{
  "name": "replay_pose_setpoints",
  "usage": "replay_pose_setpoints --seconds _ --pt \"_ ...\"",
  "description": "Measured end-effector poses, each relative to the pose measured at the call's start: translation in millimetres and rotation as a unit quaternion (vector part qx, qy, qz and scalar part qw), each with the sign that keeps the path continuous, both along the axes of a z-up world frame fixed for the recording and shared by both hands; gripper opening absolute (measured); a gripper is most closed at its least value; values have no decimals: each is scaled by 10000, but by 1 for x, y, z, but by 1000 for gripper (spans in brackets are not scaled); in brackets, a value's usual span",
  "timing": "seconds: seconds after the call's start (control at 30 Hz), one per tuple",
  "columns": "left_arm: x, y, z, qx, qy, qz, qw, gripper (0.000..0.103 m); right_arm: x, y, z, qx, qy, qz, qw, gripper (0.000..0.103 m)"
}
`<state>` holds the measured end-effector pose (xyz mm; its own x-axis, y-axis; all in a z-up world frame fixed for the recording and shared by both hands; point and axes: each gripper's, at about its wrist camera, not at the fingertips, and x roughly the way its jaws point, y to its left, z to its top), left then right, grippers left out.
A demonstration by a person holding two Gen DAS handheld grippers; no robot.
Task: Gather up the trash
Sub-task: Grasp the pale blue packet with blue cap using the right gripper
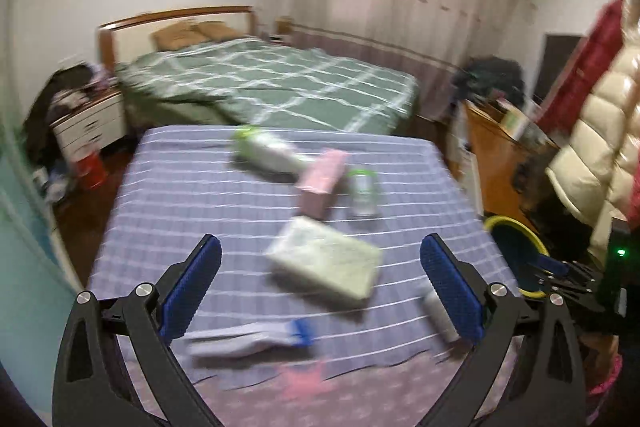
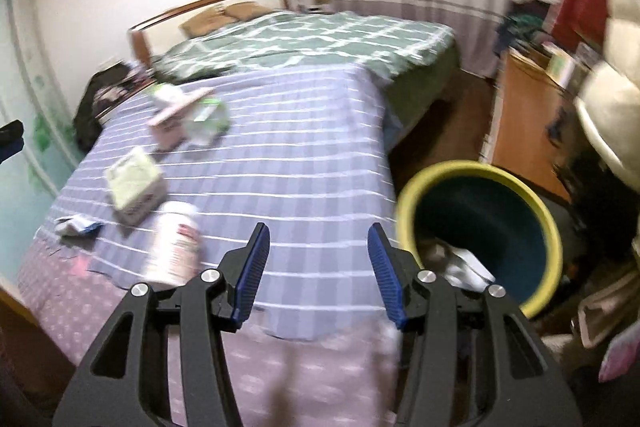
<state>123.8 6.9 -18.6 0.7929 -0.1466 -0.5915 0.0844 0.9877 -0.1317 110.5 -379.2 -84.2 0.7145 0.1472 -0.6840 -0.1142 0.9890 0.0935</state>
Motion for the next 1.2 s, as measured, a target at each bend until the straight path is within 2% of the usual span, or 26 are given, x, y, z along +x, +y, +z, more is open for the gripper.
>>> replay_pose_setpoints --seconds 0.2,0.33,0.43,0.67,0.77,0.9,1.07,1.2 --pt "-26 67 -8 -66 -8 701 9975 98 10 75 18 -165 -126 928 9955 49" --pt "-42 100 -15 -162 21 980 9951 98 13 135 22 -271 -127 1739 9843 49" --pt "-52 119 -18 -234 27 1160 9930 98 14 179 15 -331 7 2326 9720 49" --pt "-59 140 -25 -406 32 1402 9893 98 12 273 -15 -650 273 3563 9317 49" --pt "-58 143 -32 -451 109 1379 9894 98 16 298 -25 -874 254 3819 9197 49" --pt "-56 145 -40 -502 192 1329 9897 98 26 322 -39 -1188 320 3942 9108 49" --pt "-52 145 -44 -528 246 1303 9898 98 40 334 -53 -1288 605 4055 9030 49" --pt "-49 145 -48 -574 300 1310 9893 98 49 337 -57 -1120 790 4041 9044 49"
